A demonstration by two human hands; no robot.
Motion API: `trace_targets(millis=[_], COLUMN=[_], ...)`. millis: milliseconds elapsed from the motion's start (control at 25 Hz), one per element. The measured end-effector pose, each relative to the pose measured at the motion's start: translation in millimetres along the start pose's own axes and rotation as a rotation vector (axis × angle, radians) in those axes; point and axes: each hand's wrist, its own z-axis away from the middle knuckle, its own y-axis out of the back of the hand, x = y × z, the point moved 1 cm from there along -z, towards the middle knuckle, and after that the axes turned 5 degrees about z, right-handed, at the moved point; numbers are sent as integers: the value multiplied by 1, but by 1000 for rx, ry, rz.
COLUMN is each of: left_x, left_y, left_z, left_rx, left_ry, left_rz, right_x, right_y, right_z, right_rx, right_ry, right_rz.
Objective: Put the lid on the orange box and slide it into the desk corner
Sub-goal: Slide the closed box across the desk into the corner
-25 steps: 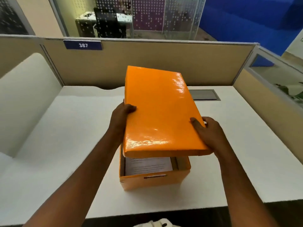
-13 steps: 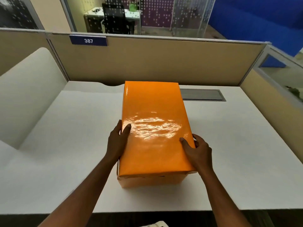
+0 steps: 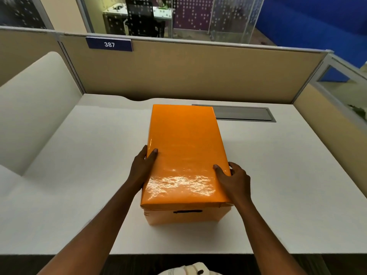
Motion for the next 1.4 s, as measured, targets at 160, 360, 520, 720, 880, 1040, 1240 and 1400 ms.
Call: trace_targets(millis=[160, 360, 520, 720, 880, 1040, 1240, 1400], left_x=[-7, -15, -20, -25, -27, -32, -38, -41], left_y=[-1, 1, 4, 1, -1, -2, -5, -5], left_z=[-2, -4, -6, -2, -3, -2, -2, -2], left_rx=[-23, -63, -139, -139, -92, -68, -19, 14], left_ry=[16, 63, 132, 172, 154, 122, 74, 36], left_rz=[-5, 8, 43, 33, -26, -50, -79, -66], right_x=[3, 5, 7, 11, 12, 12, 15, 17], right_y=[-2, -4, -3, -7, -8, -11, -15, -18], right_z=[0, -1, -1, 2, 2, 2, 4, 1], right_rx=[-17, -43, -67, -115, -127, -125, -142, -214], right_ry=[-22, -15, -9, -7, -3, 17, 43, -4], right_rz=[15, 45, 59, 76, 95, 134, 164, 144])
